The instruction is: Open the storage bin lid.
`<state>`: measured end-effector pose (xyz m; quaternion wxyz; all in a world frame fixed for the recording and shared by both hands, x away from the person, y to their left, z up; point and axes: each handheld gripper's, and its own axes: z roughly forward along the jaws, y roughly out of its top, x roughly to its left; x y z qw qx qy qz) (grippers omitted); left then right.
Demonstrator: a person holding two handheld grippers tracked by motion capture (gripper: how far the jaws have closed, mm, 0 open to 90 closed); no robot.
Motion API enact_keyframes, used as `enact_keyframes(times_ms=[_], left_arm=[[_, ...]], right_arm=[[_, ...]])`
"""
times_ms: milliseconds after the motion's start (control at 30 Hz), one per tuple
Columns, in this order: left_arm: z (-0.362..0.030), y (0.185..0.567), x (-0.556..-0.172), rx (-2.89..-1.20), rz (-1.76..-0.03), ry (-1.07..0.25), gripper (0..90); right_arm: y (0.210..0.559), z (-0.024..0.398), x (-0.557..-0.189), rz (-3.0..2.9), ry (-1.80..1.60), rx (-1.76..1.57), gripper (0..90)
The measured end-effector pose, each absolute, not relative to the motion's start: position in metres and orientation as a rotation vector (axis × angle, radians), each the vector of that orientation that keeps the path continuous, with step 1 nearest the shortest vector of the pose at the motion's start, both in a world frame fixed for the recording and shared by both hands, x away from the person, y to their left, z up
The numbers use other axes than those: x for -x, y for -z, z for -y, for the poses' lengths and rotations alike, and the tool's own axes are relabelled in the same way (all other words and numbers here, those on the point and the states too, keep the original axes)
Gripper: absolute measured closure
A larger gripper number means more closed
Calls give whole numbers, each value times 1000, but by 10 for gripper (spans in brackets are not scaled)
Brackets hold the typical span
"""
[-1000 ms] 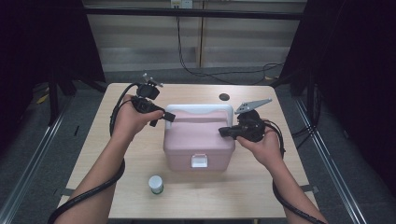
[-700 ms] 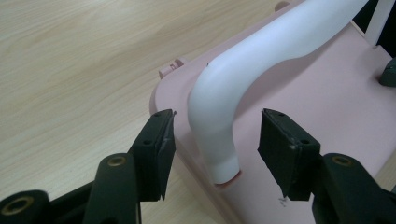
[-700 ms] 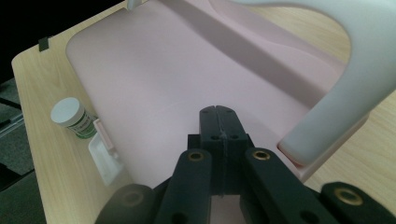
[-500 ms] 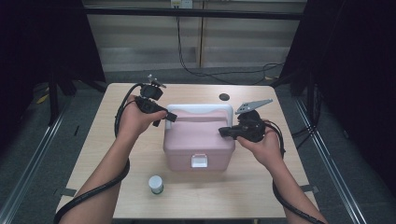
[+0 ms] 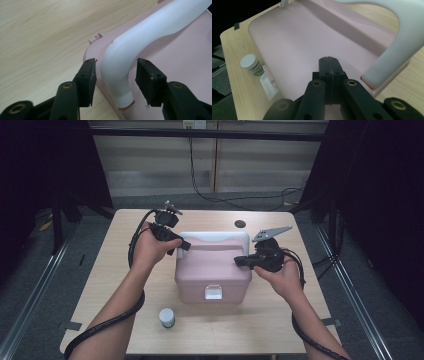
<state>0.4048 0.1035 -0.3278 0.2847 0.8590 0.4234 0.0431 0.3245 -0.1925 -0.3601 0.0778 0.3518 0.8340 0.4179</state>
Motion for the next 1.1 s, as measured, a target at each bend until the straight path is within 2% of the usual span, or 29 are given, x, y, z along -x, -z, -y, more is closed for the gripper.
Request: enact_keyframes(times_ms=[200, 433, 1100], left_arm=[[-99, 331, -405, -2313, -1145, -132, 556], [-97, 329, -405, -2333, -1169, -143, 652], [-98, 318, -402, -2356, -1164, -119, 690]], right_arm=[[360, 193, -324, -2497, -1256, -1055, 900], [361, 193, -324, -2493, -1265, -1059, 900], [359, 192, -324, -2494, -1246, -1058, 900]])
